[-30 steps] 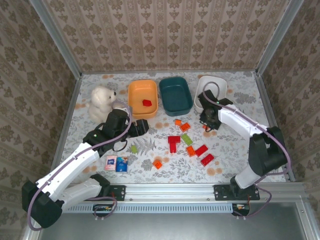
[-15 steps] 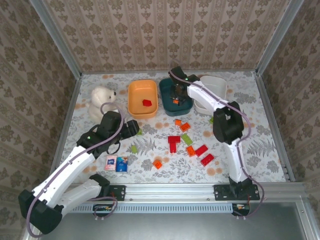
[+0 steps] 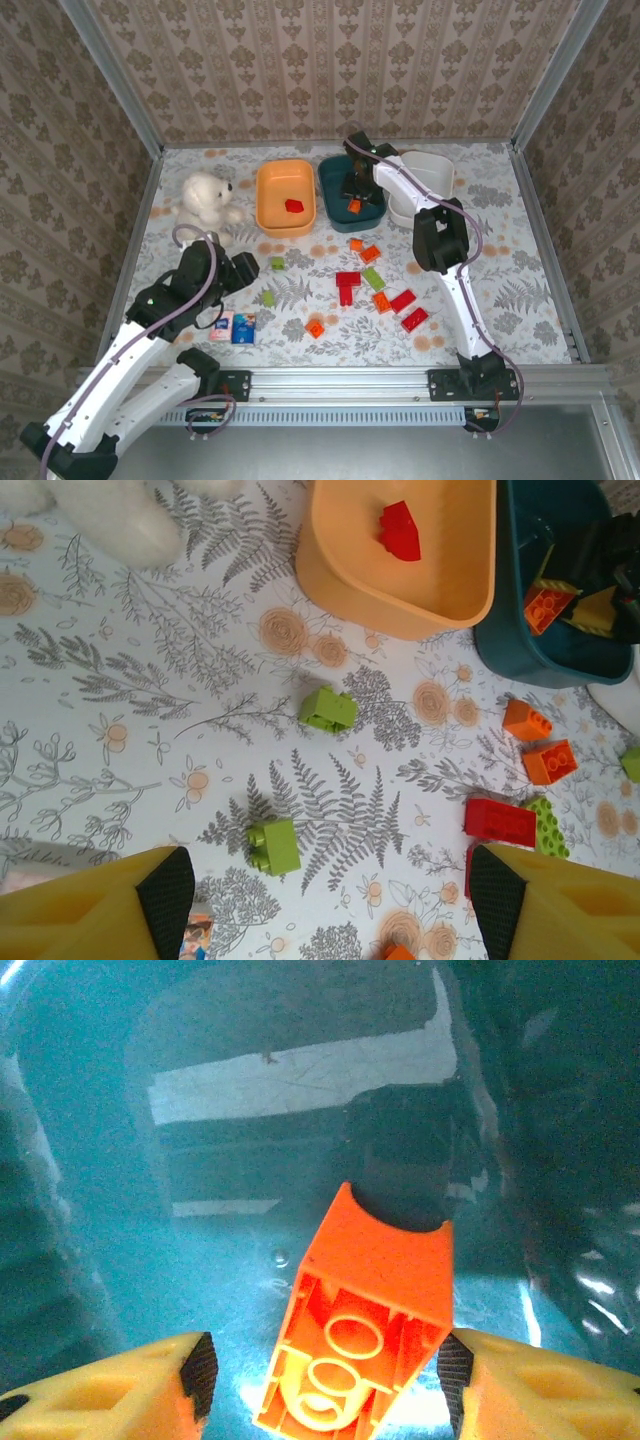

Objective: Sort the legos into containers by color

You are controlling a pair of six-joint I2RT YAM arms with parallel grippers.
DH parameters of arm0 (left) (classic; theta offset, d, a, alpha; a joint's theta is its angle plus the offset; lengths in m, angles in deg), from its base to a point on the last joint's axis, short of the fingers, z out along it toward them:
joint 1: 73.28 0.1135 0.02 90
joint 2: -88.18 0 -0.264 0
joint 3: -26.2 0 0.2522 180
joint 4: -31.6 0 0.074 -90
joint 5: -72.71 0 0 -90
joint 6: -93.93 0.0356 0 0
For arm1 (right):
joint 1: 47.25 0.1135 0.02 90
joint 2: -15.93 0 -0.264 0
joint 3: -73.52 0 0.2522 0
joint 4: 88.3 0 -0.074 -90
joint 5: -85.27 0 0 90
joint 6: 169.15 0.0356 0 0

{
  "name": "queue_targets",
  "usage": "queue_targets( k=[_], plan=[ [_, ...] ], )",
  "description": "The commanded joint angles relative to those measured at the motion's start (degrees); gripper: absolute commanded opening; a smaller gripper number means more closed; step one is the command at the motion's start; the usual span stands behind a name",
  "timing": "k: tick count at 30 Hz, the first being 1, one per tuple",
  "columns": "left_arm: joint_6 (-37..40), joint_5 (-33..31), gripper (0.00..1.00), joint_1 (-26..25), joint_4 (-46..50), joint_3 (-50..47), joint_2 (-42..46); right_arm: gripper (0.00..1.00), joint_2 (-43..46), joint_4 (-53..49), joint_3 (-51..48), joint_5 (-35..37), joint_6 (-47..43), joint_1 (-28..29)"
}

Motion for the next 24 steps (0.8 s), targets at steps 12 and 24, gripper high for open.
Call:
queue_targets(
  k=[12, 24],
  plan=[
    [10.08, 14.48, 0.73, -5.79, -13.37, -1.93, -17.99, 0.58, 47.04, 23.62, -46.38, 1.25, -0.9, 5.63],
    [10.05, 13.41, 0.8, -19.96, -9.9, 13.86, -47.58, 0.65, 82.87, 14.95, -77.73, 3.4, 7.05, 6.9]
  ],
)
